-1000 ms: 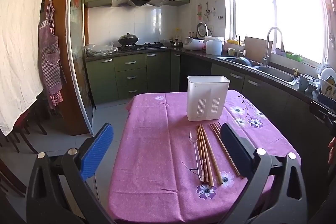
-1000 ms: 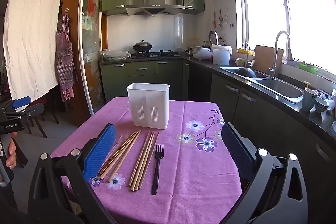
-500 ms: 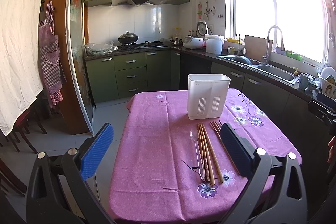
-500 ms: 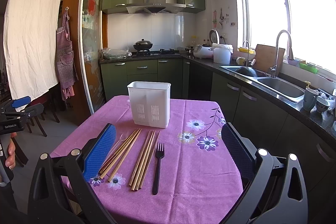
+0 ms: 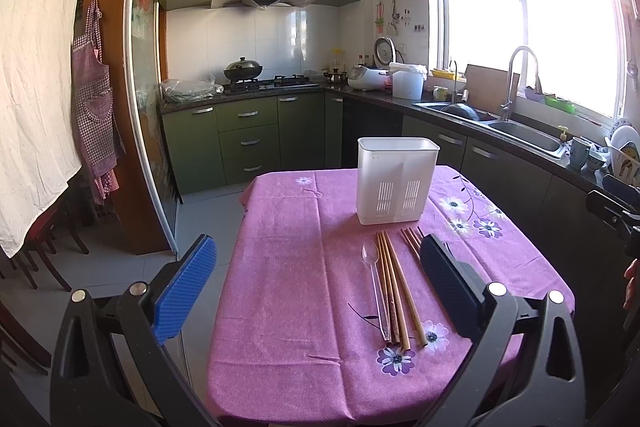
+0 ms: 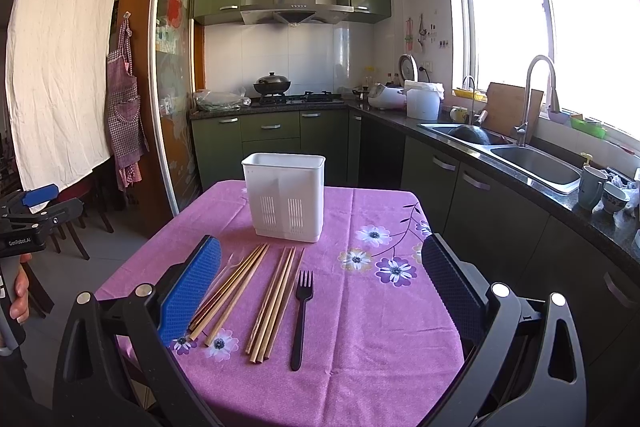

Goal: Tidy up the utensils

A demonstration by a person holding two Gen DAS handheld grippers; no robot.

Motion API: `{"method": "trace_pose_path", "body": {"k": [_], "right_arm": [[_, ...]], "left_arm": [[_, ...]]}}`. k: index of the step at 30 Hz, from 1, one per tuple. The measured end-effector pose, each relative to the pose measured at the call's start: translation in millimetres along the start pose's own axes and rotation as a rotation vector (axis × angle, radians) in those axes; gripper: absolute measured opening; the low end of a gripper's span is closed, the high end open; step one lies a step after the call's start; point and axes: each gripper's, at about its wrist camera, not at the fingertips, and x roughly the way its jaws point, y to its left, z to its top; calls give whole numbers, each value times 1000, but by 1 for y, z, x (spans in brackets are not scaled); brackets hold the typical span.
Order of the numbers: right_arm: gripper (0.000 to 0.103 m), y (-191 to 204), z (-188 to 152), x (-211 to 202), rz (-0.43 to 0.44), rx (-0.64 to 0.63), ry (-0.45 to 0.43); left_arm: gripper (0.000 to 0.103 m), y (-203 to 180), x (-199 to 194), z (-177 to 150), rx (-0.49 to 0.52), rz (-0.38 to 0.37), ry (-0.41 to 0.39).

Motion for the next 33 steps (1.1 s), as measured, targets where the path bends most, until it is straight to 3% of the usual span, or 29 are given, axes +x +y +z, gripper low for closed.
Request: {"method": "trace_pose_path", "body": {"k": [33], "right_arm": [[99,0,-5,7,4,0,17]], "left_arm": [[97,1,3,-6,2,5,12]]}}
